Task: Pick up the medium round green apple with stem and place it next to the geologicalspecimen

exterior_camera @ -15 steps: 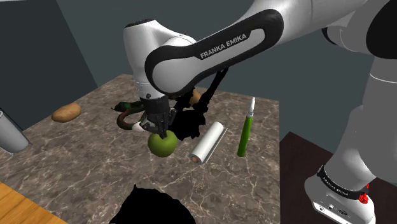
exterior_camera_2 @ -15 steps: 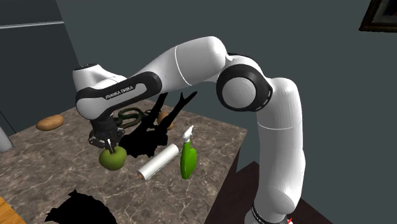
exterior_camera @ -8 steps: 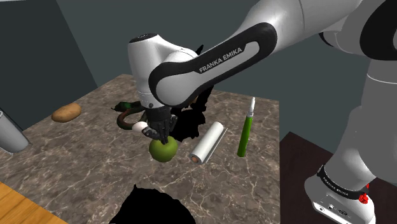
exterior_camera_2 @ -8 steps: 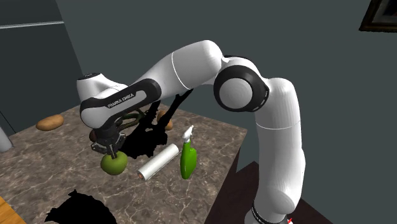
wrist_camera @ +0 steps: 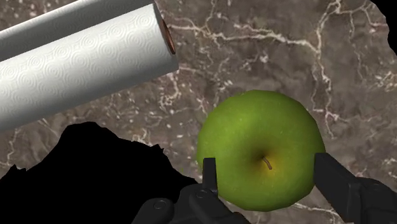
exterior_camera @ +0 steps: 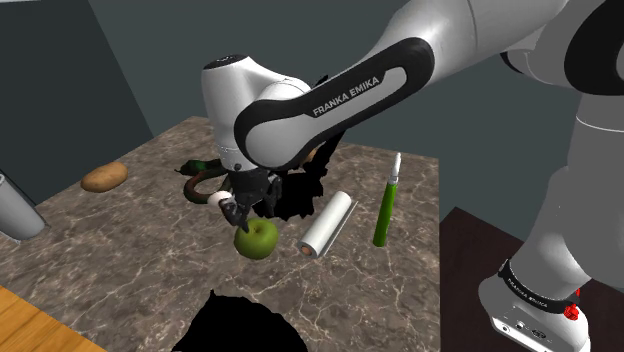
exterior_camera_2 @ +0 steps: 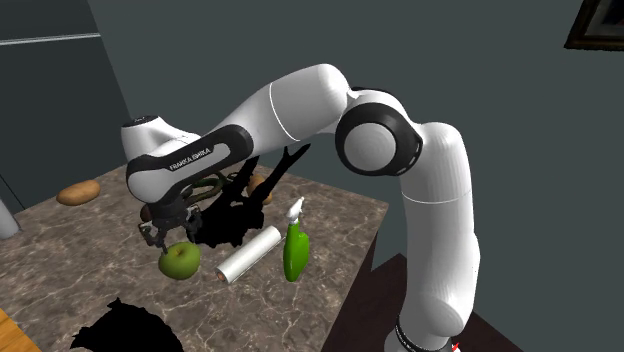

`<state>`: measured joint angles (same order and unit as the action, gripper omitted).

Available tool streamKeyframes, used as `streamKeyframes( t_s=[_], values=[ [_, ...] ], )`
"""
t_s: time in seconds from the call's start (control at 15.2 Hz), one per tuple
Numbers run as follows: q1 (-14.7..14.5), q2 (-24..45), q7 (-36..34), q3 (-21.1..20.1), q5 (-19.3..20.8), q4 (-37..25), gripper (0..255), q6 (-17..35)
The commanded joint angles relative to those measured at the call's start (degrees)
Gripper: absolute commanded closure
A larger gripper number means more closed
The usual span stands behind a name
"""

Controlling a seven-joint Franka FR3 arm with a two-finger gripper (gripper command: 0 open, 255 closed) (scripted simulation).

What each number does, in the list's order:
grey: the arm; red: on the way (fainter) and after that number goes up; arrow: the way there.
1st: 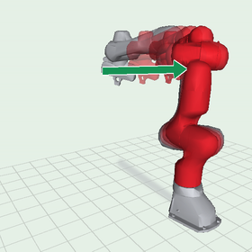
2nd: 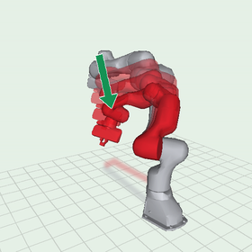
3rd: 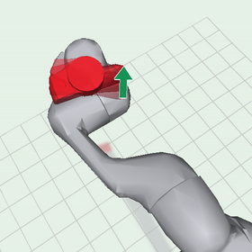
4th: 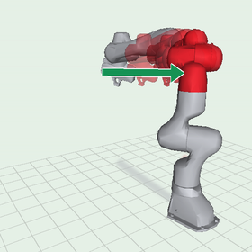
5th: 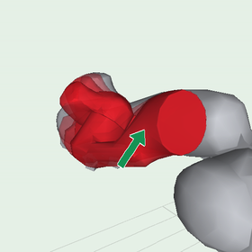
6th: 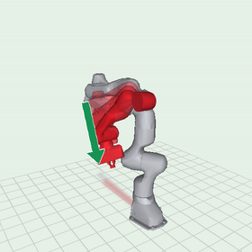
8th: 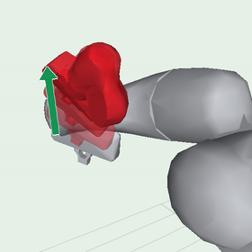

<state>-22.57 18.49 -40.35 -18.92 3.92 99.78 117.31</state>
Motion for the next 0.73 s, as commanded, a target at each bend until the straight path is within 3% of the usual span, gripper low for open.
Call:
streamKeyframes(
  t_s=[0.0, 0.2, 0.46, 0.66],
  values=[
    [0.0, 0.0, 0.0, 0.0, 0.0, 0.0, 0, 0.0],
    [0.0, 0.1, 0.0, 0.0, 0.0, 0.0, 0, 0.0],
    [0.3, -2.0, 0.6, -0.2, -0.8, -4.6, 0, -6.6],
    [0.3, -2.0, 0.6, -0.2, -0.8, -4.6, 0, -6.5]
  ],
)
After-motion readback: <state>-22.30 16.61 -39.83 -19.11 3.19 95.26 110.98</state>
